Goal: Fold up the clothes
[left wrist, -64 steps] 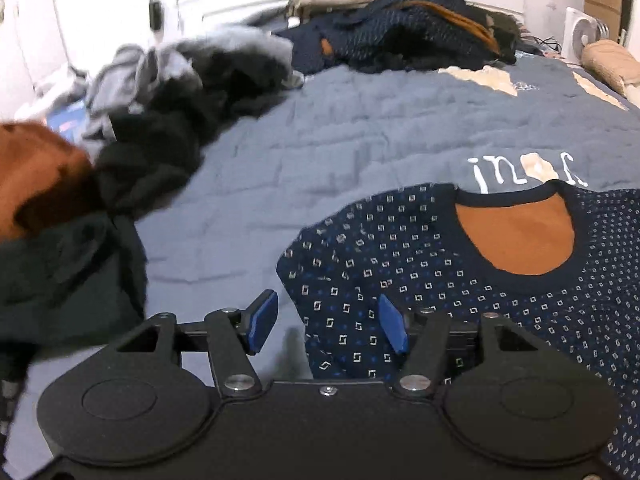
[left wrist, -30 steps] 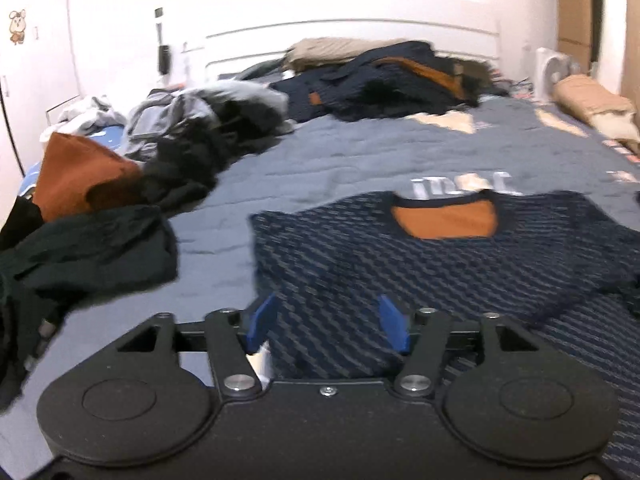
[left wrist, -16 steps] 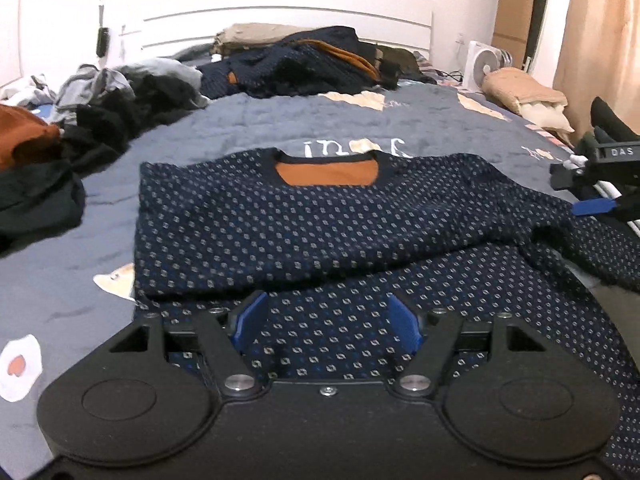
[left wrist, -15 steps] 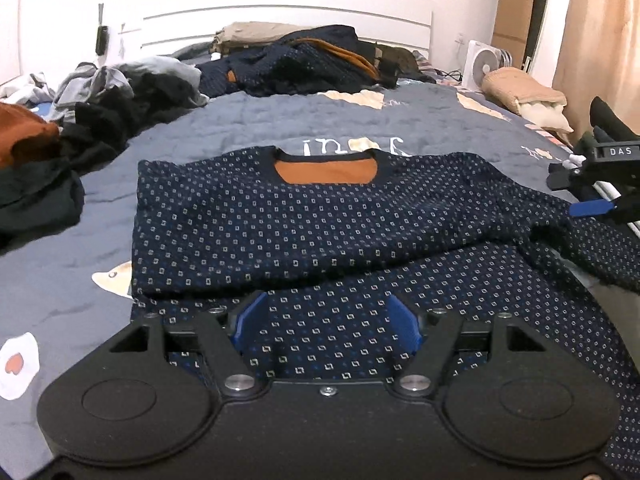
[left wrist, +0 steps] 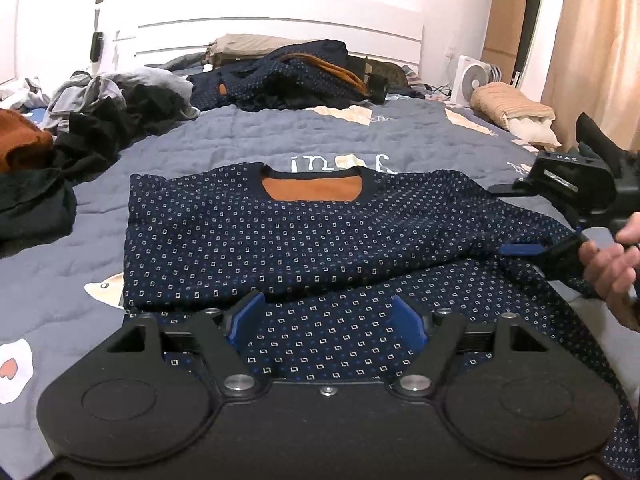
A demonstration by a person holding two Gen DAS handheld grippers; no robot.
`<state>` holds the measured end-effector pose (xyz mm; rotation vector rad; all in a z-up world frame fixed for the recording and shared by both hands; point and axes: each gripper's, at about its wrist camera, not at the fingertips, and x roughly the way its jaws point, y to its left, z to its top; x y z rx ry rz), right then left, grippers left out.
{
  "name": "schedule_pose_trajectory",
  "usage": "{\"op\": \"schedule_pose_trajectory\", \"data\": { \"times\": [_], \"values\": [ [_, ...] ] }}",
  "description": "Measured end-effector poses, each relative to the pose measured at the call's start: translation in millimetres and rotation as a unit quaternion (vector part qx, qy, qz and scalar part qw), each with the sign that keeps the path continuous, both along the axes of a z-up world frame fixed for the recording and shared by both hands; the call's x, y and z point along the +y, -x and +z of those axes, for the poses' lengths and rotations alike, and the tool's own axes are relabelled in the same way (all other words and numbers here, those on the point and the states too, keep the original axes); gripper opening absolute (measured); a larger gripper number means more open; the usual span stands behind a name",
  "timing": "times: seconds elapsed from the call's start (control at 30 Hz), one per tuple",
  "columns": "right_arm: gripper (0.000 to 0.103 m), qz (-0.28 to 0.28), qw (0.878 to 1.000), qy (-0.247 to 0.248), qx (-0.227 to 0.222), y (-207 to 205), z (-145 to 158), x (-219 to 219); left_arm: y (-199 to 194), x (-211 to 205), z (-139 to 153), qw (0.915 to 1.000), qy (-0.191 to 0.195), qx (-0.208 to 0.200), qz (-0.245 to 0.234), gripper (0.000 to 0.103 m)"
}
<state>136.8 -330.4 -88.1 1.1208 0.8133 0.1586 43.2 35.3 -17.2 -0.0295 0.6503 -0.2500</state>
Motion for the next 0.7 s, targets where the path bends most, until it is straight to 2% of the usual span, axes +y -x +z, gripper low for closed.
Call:
{"op": "schedule_pose_trajectory", "data": {
  "times": [0.1,0.2,0.27,0.33,0.37,0.4,0.43,0.5,0.6,0.7],
  "values": [
    [0.07,-0.031,0.998,-0.044,0.016,-2,-15,-2,0,0,-1,1.0,-0.001,0.001,-0.001,0.07],
    [0.07,-0.051,0.996,-0.063,0.035,-5,-28,-2,0,1,-1,1.0,-0.001,0.0,0.0,0.07],
    [0.069,-0.055,0.996,-0.061,0.045,-8,-33,-1,0,1,0,1.0,0.001,-0.001,0.001,0.07],
    [0.063,-0.056,0.996,-0.048,0.05,-12,-36,1,1,2,1,1.0,0.002,-0.001,0.003,0.071],
    [0.059,-0.056,0.997,-0.035,0.049,-13,-35,2,1,2,1,1.0,0.002,-0.001,0.004,0.071],
    [0.049,-0.056,0.997,-0.02,0.049,-14,-34,2,1,2,1,1.0,0.002,-0.001,0.003,0.071],
    [0.033,-0.055,0.997,-0.005,0.049,-15,-33,2,1,2,2,1.0,0.002,-0.002,0.004,0.071],
    [0.015,-0.056,0.997,0.033,0.046,-16,-29,0,1,2,2,1.0,0.001,-0.004,0.004,0.071],
    [0.014,-0.034,0.993,0.113,0.017,-17,-17,8,-1,3,1,1.0,0.002,-0.002,0.005,0.071],
    [0.014,-0.003,0.978,0.21,-0.015,-16,-3,24,0,3,2,1.0,0.0,-0.003,0.003,0.071]
  ]
}}
